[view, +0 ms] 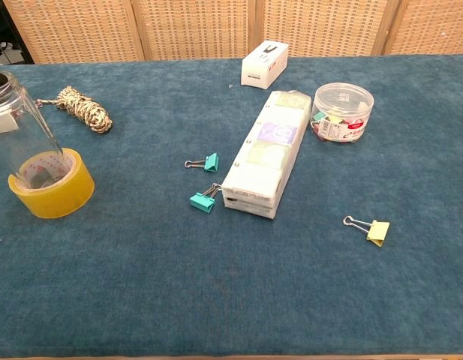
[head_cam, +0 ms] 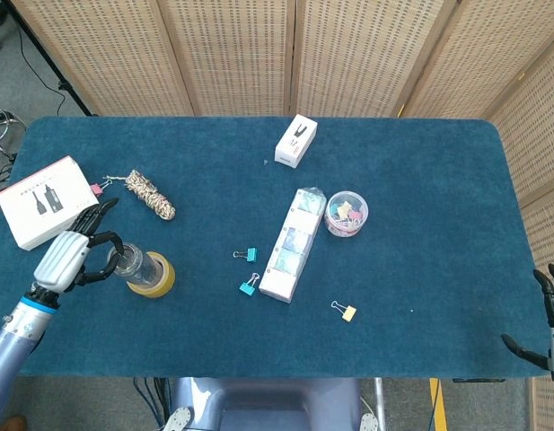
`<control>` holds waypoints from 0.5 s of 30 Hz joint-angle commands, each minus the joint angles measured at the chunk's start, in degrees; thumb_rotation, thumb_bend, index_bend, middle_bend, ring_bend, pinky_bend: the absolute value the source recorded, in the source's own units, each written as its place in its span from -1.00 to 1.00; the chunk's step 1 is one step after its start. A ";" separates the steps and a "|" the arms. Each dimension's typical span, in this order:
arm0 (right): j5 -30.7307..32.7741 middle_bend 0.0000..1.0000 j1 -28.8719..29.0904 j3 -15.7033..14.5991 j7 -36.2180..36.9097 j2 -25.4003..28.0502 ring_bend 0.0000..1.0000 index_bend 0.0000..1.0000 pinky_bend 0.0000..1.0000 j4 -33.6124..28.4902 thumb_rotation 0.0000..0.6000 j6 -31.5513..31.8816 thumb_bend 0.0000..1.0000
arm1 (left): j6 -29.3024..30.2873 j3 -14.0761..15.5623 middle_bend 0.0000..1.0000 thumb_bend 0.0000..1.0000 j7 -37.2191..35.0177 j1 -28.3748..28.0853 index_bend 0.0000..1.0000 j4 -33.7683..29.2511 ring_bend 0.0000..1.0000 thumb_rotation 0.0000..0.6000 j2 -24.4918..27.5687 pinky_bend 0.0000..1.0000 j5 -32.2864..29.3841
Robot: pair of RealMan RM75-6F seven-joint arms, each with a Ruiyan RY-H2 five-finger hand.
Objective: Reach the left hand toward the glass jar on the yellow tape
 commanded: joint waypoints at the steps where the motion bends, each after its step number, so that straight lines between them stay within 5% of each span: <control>1: -0.01 -1.00 -0.01 -0.03 -0.03 -0.09 -1.00 -1.00 -1.00 0.07 1.00 -0.01 -1.00 | -0.28 0.25 -1.00 0.07 0.10 -0.01 0.11 0.12 -1.00 1.00 -0.04 -1.00 -0.12; 8: 0.00 -1.00 -0.02 0.01 0.13 -0.05 -1.00 -1.00 -1.00 0.08 1.00 0.05 -1.00 | 0.12 0.85 -1.00 0.07 -0.48 0.14 -0.64 0.56 -1.00 1.00 0.04 -1.00 0.45; 15: -0.07 -1.00 -0.13 0.01 0.26 0.04 -1.00 -1.00 -1.00 0.07 1.00 0.25 -1.00 | 1.04 0.95 -1.00 0.06 -0.68 0.44 -0.77 0.33 -1.00 1.00 0.55 -1.00 0.67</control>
